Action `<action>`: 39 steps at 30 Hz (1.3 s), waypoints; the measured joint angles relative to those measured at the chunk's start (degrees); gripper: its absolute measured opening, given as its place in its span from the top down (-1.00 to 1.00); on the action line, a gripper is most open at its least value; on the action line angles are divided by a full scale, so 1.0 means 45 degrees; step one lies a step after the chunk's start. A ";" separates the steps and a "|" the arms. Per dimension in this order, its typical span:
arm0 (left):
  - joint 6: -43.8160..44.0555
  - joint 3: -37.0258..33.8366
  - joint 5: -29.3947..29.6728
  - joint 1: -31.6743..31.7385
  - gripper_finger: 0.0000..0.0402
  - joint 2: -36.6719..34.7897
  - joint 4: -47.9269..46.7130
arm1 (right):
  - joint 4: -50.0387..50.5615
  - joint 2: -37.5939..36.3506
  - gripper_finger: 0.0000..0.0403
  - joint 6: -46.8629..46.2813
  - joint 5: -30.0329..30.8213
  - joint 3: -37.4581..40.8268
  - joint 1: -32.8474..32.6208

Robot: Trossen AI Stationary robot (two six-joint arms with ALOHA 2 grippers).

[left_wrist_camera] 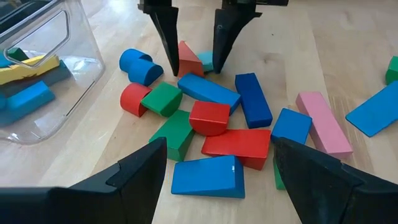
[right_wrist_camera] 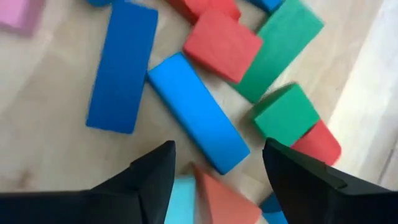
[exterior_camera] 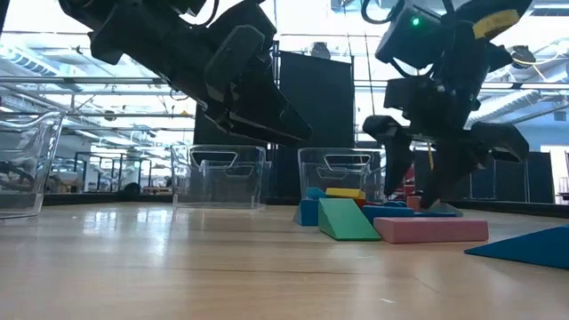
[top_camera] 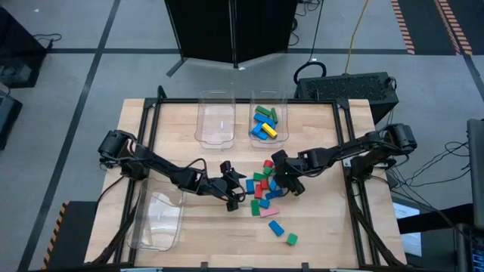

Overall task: Sort blocks by size
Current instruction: Put the blue rectangular block into the top right transparent bin

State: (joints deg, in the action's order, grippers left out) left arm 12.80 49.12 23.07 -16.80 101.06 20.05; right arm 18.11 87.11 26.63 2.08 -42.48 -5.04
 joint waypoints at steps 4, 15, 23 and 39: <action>0.0005 0.0000 0.0001 0.0069 -0.48 0.0000 0.0000 | -0.0004 0.0082 -0.15 0.0059 -0.0538 0.0000 0.0248; -0.0005 0.0000 0.0005 0.0248 -0.48 0.0000 0.0071 | -0.0582 0.1259 -0.11 0.0520 -0.0881 -0.0309 0.0379; 0.0005 0.0000 0.0005 0.0248 -0.48 0.0000 -0.0001 | 0.0759 0.2397 -0.09 0.0176 -0.0882 -0.1616 0.0393; -0.0306 0.0000 0.0000 0.0228 -0.48 0.0000 -0.0132 | 0.0995 0.2210 0.80 -0.0152 -0.0724 -0.1909 0.0369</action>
State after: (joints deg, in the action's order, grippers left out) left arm 11.42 49.12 23.07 -15.77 101.06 19.46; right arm 22.59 97.06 25.95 -1.18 -51.07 -3.38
